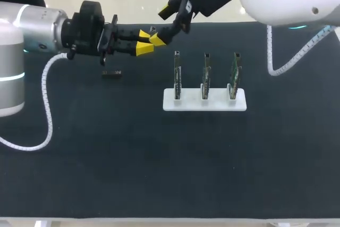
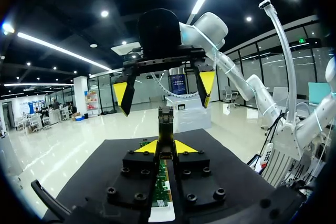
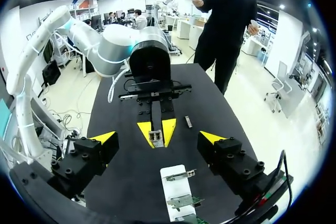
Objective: Pick up the optical module with the left hand, and insert it into the network port with the right hand.
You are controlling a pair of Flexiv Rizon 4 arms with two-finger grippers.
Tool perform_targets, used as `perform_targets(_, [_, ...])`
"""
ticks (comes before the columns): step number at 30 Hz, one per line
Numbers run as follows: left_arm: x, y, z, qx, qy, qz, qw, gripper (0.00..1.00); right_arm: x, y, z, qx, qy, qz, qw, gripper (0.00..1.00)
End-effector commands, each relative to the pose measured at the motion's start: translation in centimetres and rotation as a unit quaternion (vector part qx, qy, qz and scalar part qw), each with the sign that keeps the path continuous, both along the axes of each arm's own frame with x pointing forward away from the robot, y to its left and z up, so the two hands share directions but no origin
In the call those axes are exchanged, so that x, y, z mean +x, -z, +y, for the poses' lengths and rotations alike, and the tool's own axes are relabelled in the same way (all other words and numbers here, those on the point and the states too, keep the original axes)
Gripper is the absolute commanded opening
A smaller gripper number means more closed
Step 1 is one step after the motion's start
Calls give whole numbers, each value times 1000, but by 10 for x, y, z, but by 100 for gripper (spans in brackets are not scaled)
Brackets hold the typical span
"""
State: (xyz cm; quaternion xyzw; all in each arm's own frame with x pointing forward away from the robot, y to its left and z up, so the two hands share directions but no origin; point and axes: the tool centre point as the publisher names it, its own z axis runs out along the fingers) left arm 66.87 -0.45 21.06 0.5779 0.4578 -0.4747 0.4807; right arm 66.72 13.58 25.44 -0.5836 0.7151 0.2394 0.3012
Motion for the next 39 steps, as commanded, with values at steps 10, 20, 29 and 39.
perform_targets(10, [1, 0, 0, 0, 0, 0, 1000, 0, -5, 4, 11, -1, 6, -7, 1000, 67])
perform_targets(20, [1, 0, 0, 0, 0, 0, 1000, 0, -5, 3, 10, -4, 4, -6, 1000, 50])
perform_targets(29, [1, 0, 0, 0, 0, 0, 1000, 0, -1, 4, 11, -9, 4, -10, 1000, 46])
perform_targets(39, [1, 0, 0, 0, 0, 0, 1000, 0, -1, 4, 14, -10, 4, -11, 1000, 41])
